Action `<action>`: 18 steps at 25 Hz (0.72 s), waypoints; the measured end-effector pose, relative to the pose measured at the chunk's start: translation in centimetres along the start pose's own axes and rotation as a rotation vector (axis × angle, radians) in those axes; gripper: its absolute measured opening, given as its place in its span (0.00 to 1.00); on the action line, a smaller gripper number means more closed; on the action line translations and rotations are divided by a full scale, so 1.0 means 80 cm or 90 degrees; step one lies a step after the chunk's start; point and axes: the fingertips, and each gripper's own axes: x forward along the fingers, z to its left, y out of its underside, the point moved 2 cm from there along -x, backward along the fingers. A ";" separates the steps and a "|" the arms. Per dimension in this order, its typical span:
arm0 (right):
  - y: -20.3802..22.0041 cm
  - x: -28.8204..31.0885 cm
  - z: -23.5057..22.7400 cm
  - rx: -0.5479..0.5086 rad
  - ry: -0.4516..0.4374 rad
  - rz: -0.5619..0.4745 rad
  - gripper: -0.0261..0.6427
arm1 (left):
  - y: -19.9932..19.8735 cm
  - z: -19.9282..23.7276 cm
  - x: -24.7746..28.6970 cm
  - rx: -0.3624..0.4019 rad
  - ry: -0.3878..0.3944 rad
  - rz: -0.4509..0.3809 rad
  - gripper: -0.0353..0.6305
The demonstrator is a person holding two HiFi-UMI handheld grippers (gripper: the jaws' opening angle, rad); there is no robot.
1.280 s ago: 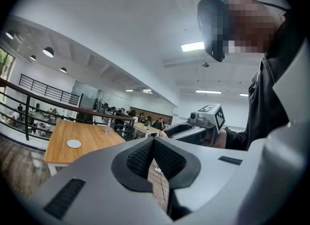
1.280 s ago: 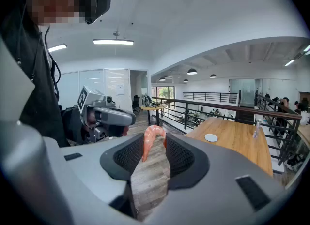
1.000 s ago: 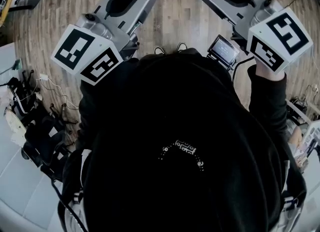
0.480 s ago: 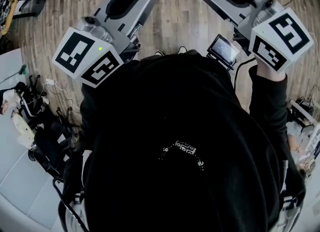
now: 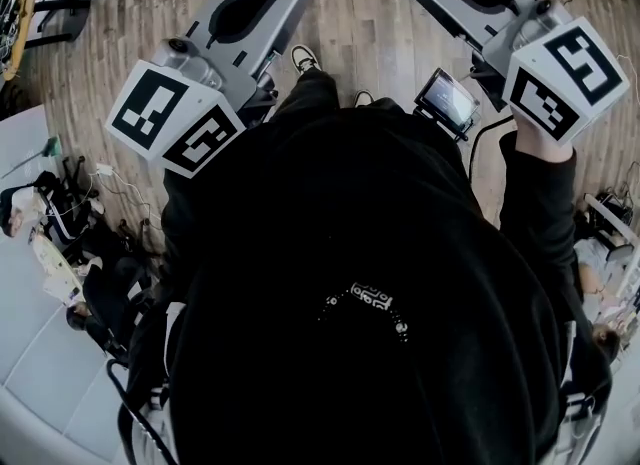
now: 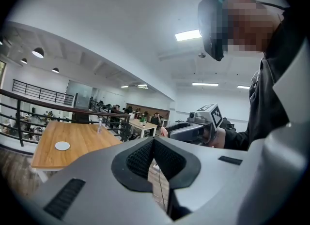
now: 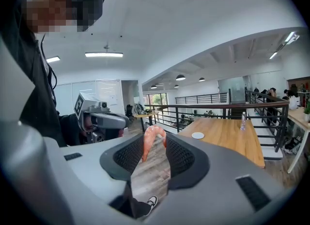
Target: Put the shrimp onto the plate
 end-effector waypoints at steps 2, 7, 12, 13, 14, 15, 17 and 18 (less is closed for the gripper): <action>-0.001 0.003 -0.005 -0.002 0.006 0.004 0.27 | -0.001 0.006 0.004 0.001 0.007 -0.003 0.06; -0.008 0.003 -0.018 -0.003 0.025 -0.002 0.27 | -0.004 0.018 0.019 0.001 0.023 -0.004 0.06; -0.015 -0.005 -0.030 -0.012 0.044 -0.004 0.27 | -0.012 0.015 0.034 0.016 0.049 0.002 0.06; -0.016 -0.004 -0.031 -0.011 0.048 -0.006 0.27 | -0.012 0.016 0.036 0.016 0.054 0.006 0.06; -0.017 -0.004 -0.033 -0.008 0.051 -0.008 0.27 | -0.012 0.017 0.038 0.017 0.058 0.009 0.06; -0.017 -0.003 -0.035 -0.007 0.053 -0.009 0.27 | -0.013 0.018 0.040 0.018 0.061 0.010 0.06; -0.019 -0.004 -0.038 -0.006 0.057 -0.011 0.27 | -0.018 0.019 0.045 0.022 0.067 0.010 0.06; -0.020 -0.005 -0.040 -0.006 0.060 -0.012 0.27 | -0.019 0.020 0.047 0.023 0.070 0.009 0.06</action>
